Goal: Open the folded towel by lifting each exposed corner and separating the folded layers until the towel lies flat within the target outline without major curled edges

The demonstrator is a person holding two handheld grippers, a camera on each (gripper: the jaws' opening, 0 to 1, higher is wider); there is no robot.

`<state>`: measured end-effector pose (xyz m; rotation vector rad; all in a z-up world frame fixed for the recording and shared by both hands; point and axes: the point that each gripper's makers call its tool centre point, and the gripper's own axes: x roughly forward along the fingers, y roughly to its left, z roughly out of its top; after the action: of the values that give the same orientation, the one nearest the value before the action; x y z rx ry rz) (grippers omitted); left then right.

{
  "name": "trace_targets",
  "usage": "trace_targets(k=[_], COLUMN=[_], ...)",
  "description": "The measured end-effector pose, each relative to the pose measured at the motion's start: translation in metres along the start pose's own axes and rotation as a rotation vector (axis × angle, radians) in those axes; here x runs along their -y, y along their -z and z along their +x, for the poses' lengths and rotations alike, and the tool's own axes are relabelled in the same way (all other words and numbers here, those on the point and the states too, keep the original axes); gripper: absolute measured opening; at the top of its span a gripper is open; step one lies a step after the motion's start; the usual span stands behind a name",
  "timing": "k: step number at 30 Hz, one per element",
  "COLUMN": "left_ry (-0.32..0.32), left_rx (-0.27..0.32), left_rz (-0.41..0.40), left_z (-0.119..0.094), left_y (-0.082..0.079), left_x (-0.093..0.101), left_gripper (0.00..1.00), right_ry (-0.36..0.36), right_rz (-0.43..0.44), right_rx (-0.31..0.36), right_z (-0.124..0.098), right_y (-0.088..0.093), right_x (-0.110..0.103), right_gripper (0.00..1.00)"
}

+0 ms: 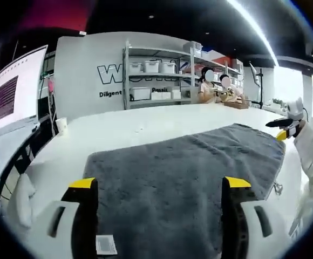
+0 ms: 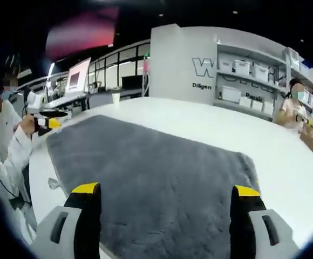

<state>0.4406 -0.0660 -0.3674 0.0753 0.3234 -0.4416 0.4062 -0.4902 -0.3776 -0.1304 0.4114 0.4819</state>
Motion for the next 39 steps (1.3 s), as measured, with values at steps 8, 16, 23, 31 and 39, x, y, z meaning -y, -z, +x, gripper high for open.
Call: trace_targets(k=[8, 16, 23, 31, 39], left_ry=[0.035, 0.047, 0.068, 0.043, 0.015], left_rx=[-0.015, -0.014, -0.013, -0.002, -0.066], left_rz=[0.01, 0.035, 0.031, 0.002, 0.027], left_z=[0.027, 0.057, 0.084, 0.1, 0.108], left_y=[-0.014, -0.034, -0.039, -0.034, -0.01], left_x=[-0.006, -0.015, -0.026, -0.045, -0.051], left_gripper=[0.96, 0.95, 0.94, 0.9, 0.84], right_ry=[0.015, 0.04, 0.037, 0.056, 0.047], right_rz=[-0.022, 0.002, 0.024, 0.017, 0.01], right_rx=[0.024, 0.052, 0.043, 0.034, 0.015], right_z=[0.006, 0.025, 0.058, 0.084, 0.097], right_y=[-0.031, -0.058, -0.067, -0.063, -0.045], right_x=[0.015, 0.031, 0.049, 0.065, 0.065], right_gripper=[0.99, 0.99, 0.99, 0.99, 0.98])
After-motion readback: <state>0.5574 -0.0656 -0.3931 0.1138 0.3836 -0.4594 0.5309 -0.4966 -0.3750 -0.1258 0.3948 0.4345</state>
